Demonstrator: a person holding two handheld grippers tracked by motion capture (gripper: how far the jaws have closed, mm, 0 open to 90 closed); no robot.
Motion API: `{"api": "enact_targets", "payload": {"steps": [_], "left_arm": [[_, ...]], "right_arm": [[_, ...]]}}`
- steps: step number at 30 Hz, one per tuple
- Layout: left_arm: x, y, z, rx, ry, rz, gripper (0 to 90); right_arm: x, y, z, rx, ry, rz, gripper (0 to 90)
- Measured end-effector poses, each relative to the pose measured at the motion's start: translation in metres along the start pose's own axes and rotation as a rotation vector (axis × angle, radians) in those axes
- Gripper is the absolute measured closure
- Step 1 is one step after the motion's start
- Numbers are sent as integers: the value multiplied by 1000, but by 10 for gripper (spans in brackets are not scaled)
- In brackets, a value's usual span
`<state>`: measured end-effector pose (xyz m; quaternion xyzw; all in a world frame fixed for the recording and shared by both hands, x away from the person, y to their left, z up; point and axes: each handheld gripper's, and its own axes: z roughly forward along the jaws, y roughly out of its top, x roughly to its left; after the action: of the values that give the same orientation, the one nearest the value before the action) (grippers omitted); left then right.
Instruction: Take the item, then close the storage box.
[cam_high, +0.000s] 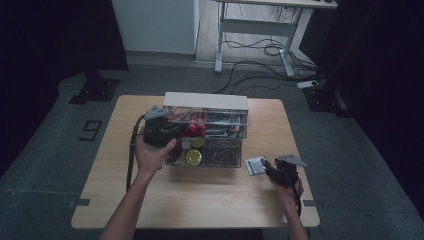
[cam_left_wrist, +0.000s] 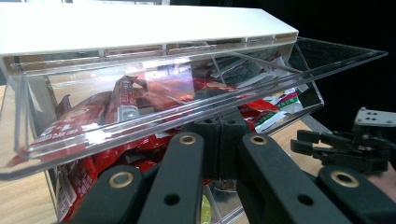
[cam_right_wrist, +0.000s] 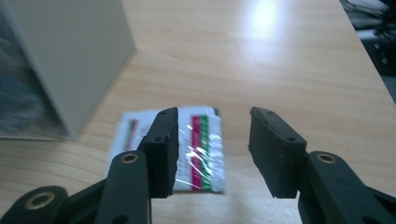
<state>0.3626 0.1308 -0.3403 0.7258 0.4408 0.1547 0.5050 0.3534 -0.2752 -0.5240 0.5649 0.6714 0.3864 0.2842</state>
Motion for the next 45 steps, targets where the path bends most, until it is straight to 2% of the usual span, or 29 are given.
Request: {"api": "enact_targets", "payload": {"steps": [7, 16, 21, 31, 37, 45], "left_arm": [[1, 0, 0, -2, -3, -1, 892], [2, -2, -1, -6, -2, -4, 892], [2, -2, -1, -9, -2, -8, 891], [2, 0, -1, -10, -4, -8, 891], [2, 0, -1, -10, -7, -12, 890], [0, 0, 1, -8, -7, -8, 888]], "right_arm": [[13, 11, -16, -86, 58, -1, 517], [23, 21, -31, -141, 105, -16, 511], [27, 25, -39, -166, 129, -23, 512], [32, 28, -43, -176, 148, -25, 516], [37, 34, -53, -210, 163, -39, 517], [40, 38, -58, -228, 182, -41, 518]]}}
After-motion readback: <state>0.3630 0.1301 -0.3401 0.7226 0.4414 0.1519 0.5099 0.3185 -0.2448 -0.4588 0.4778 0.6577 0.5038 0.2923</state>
